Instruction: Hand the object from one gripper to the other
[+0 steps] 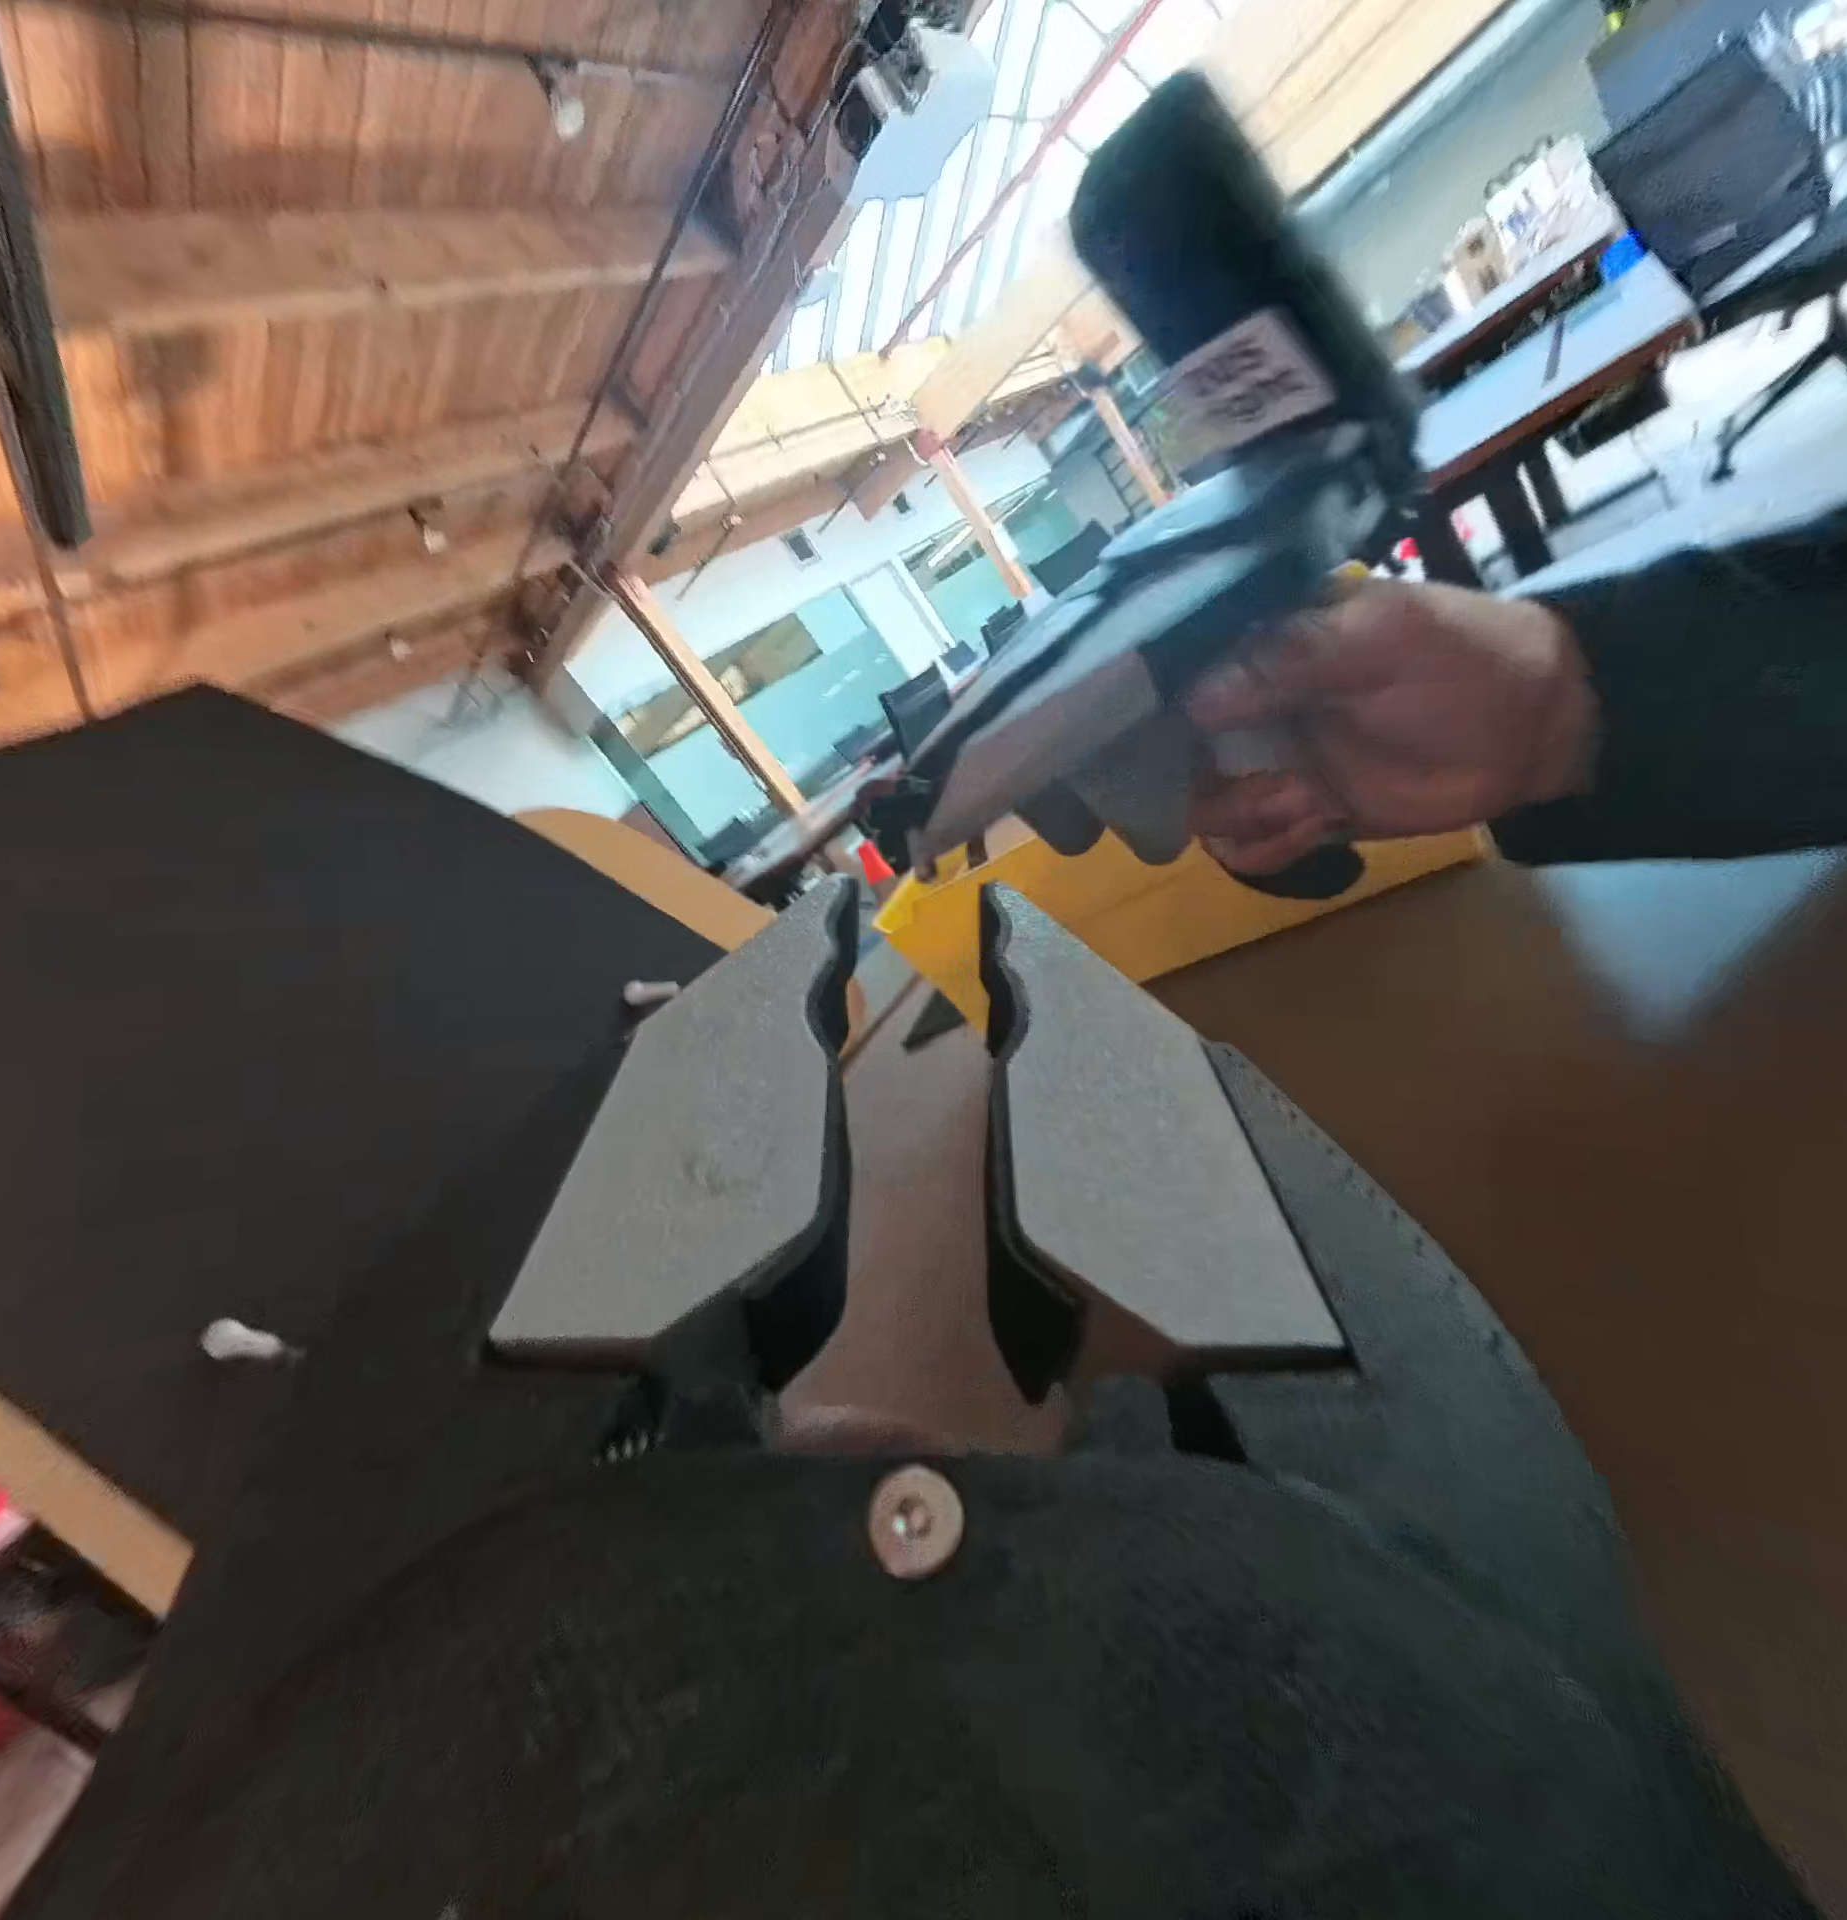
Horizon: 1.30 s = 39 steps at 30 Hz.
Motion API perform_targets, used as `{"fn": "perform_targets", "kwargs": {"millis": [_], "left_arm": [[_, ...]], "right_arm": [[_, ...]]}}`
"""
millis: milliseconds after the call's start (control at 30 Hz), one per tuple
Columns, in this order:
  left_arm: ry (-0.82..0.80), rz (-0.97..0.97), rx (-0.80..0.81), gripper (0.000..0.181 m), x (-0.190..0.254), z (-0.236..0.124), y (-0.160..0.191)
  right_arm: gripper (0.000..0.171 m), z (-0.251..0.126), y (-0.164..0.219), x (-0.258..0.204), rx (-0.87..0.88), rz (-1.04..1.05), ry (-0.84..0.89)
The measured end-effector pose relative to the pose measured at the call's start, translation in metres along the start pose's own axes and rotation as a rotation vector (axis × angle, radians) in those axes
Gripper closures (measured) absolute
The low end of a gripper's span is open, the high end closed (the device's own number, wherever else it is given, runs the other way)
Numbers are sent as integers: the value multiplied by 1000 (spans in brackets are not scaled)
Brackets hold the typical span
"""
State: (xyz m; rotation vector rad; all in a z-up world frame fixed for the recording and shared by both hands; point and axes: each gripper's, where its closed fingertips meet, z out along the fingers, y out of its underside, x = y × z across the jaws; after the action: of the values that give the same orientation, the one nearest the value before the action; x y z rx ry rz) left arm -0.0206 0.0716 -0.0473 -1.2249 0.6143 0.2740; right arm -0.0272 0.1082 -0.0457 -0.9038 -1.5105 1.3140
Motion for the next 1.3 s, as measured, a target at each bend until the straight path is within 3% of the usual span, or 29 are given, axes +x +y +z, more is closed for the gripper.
{"fn": "perform_targets", "kwargs": {"millis": [100, 300, 400, 633, 767, 1033, 1133, 1200, 1300], "left_arm": [[27, -225, -73, 159, -8, 4, 16], [186, -684, -183, 136, 5, 12, 41], [269, -862, -202, 129, 11, 11, 44], [347, -1066, -159, 141, 12, 8, 38], [379, -1060, -173, 157, 18, 7, 40], [419, -1084, -154, 159, 19, 5, 35], [342, -870, -231, 158, 17, 5, 47], [255, -605, -284, 159, 11, 4, 55], [191, -216, -240, 159, 9, 3, 48]], "right_arm": [[155, 5, 10, 2, -103, -307, 160], [154, 18, 33, -1, -278, -768, 327], [154, 21, 35, -5, -298, -878, 343], [154, 26, 29, -23, -278, -1065, 354], [154, 29, 31, -26, -293, -1118, 368], [154, 29, 28, -30, -276, -1150, 372], [150, 29, 36, -31, -277, -1012, 306], [147, 27, 44, -33, -267, -795, 179], [150, 18, 47, -26, -271, -485, 51]]}}
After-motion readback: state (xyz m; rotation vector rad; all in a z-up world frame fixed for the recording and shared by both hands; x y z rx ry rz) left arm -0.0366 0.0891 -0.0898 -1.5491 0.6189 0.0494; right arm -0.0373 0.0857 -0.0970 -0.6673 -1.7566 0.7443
